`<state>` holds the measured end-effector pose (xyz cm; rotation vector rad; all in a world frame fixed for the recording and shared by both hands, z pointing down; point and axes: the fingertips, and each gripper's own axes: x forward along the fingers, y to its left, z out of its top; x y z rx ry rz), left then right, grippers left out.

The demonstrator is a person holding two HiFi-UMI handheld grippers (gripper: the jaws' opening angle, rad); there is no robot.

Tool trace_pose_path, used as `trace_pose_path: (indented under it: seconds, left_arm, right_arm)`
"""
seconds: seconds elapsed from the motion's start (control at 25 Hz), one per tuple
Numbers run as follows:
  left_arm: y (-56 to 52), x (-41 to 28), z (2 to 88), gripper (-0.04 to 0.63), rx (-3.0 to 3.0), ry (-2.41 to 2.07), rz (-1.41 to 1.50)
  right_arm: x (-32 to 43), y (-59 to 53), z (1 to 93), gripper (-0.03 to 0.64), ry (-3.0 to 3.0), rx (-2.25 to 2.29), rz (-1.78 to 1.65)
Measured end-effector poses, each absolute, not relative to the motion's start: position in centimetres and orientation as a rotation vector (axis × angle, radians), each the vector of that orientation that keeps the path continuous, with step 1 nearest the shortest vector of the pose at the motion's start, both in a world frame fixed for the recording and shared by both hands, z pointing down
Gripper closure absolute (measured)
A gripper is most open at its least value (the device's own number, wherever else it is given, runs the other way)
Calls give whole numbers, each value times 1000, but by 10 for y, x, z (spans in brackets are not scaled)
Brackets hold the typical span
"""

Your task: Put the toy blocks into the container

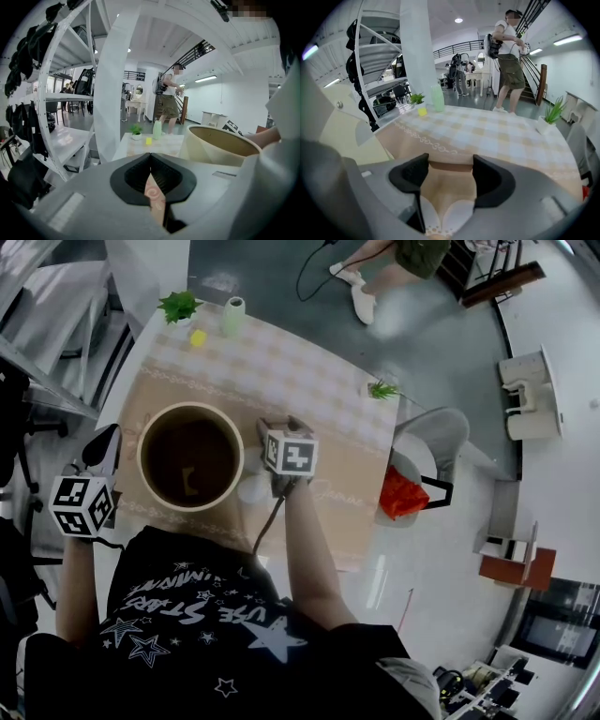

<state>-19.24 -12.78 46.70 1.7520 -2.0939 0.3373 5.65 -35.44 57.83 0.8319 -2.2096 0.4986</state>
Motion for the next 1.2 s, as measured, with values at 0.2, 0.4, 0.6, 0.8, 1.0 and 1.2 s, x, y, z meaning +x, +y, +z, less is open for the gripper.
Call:
trace_pose_path:
  seconds: [0.2,0.4,0.6,0.8,1.0,1.2]
  left_arm:
    - [-133,-194,462,584,1790,-2086,322]
    - [-139,-194,456,584,1839,-2065,304]
    - [-143,-194,450,584,1893,-2037,289]
    - [-142,-196,448,584,1935,-2010,281]
    - [-136,-201,453,584,1952,-1983,273]
    - [-125,-203,456,584,1958,-1959,267]
  right_arm:
    - [49,-348,536,319,-2318,819,487]
    - [42,-341,473,319,-2444,820,453]
    - [22,-322,411,319,-2597,758,402]
    - [-5,-274,360,319,-2755,538,310]
    - [-28,-229,356,319,-2782,332,252]
    - [-39,-200,376,319,-2710,266,215]
